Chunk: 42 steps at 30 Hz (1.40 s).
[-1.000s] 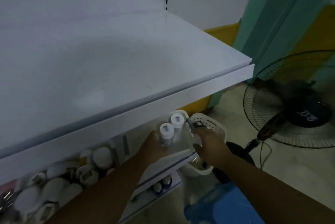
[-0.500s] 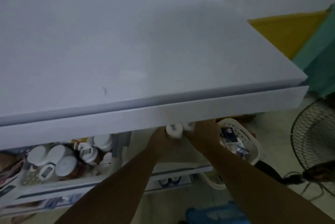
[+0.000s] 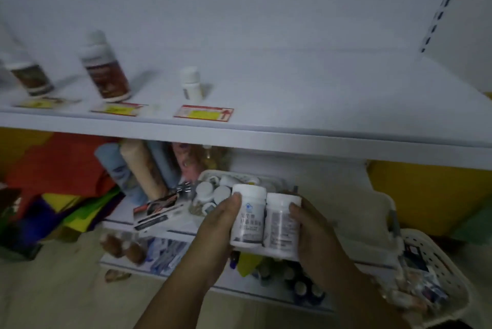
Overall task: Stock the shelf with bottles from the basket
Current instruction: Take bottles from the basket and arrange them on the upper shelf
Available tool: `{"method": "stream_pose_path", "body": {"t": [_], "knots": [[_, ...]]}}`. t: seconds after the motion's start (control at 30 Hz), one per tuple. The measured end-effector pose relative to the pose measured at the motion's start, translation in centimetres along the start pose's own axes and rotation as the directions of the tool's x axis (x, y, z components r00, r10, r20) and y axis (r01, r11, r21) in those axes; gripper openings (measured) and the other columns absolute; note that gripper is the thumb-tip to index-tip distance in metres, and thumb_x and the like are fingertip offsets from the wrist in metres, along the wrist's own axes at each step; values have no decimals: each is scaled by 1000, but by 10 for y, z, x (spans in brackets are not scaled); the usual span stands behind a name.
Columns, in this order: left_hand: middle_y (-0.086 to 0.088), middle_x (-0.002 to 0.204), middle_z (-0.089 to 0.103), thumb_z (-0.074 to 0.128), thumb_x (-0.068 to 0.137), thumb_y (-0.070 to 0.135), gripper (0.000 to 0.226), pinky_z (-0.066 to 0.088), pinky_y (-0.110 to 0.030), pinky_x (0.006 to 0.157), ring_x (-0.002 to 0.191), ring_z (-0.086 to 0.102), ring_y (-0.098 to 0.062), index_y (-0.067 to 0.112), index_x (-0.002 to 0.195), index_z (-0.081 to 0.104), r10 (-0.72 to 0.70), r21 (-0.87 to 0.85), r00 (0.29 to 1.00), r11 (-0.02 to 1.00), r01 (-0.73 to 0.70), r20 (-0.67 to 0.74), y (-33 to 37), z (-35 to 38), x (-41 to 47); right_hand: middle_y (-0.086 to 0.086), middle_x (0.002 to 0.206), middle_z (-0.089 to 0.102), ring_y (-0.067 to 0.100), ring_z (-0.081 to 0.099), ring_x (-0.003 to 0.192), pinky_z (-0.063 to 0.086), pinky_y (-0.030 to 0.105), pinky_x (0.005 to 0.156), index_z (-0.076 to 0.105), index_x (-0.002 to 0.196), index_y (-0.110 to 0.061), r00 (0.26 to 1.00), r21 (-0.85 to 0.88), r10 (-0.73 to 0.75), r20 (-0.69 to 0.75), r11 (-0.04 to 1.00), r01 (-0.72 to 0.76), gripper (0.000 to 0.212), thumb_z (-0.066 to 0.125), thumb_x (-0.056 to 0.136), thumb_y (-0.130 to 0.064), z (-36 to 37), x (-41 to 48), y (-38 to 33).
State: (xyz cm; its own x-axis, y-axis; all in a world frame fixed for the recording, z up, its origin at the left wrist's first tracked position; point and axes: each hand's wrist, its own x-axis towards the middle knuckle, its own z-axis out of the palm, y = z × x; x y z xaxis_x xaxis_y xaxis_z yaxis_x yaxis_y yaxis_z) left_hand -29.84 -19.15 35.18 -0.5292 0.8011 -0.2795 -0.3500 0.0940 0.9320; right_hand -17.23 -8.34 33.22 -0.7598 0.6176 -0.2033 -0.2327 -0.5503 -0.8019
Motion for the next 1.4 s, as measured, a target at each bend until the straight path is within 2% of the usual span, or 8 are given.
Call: {"method": "stream_pose_path", "body": {"t": [0.3,0.47,0.63,0.77,0.87,0.93,1.13,1.4], "knots": [[-2,102,75,57,63,59,47,60,-39,71,95,71,-21,32,99,72,228,-90,969,967,-237,-99,74,-159,-144,20,109,68,38,65,98,56,52,76,54,121,-7,941,36,4,339,999,-17,49,38,88,-39,214,-45,60],[-16,99,70,60,72,53,65,58,-35,59,76,72,-21,15,125,56,332,-3,939,943,-334,-86,101,-223,-184,20,114,67,37,64,103,57,47,75,56,122,-12,898,-1,15,440,1000,-16,81,78,56,-54,291,-46,91],[-3,82,75,61,70,51,57,53,-20,47,61,70,-13,16,115,63,388,59,915,921,-384,-113,126,-272,-181,17,109,70,38,65,100,55,51,77,61,114,-17,902,-99,-76,425,987,129,62,66,65,-55,331,-20,106],[10,121,65,75,57,53,68,57,-36,85,109,64,-16,44,122,55,342,29,928,939,-342,-145,150,-309,-153,13,113,68,35,64,104,50,56,88,62,111,-24,927,-152,-148,344,966,211,53,64,67,-52,355,15,106],[17,111,70,84,57,40,55,58,-36,79,103,68,-16,50,108,63,316,18,940,949,-316,-129,178,-334,-126,-5,109,62,4,60,106,48,18,87,62,94,-29,903,-342,-302,307,850,401,14,56,85,-37,380,46,97],[14,108,72,79,55,38,52,55,-40,82,101,69,-17,47,104,65,328,41,935,945,-326,-137,197,-351,-109,-25,105,55,-23,51,93,37,-6,67,58,92,-37,875,-404,-357,329,784,471,23,48,75,-47,402,64,89],[15,110,71,72,60,62,45,56,-37,84,99,69,-11,51,102,62,485,229,870,859,-457,-85,270,-386,-87,-33,86,68,-8,65,81,50,8,56,62,89,-37,795,-338,-425,433,741,580,39,56,53,-51,467,106,59],[18,96,64,71,70,43,45,49,-9,53,82,63,3,31,113,61,821,590,505,553,-588,-266,422,-459,-15,-16,79,63,-5,60,70,45,10,50,55,86,-30,626,-594,-630,459,306,744,24,66,68,-41,561,201,-22]]}}
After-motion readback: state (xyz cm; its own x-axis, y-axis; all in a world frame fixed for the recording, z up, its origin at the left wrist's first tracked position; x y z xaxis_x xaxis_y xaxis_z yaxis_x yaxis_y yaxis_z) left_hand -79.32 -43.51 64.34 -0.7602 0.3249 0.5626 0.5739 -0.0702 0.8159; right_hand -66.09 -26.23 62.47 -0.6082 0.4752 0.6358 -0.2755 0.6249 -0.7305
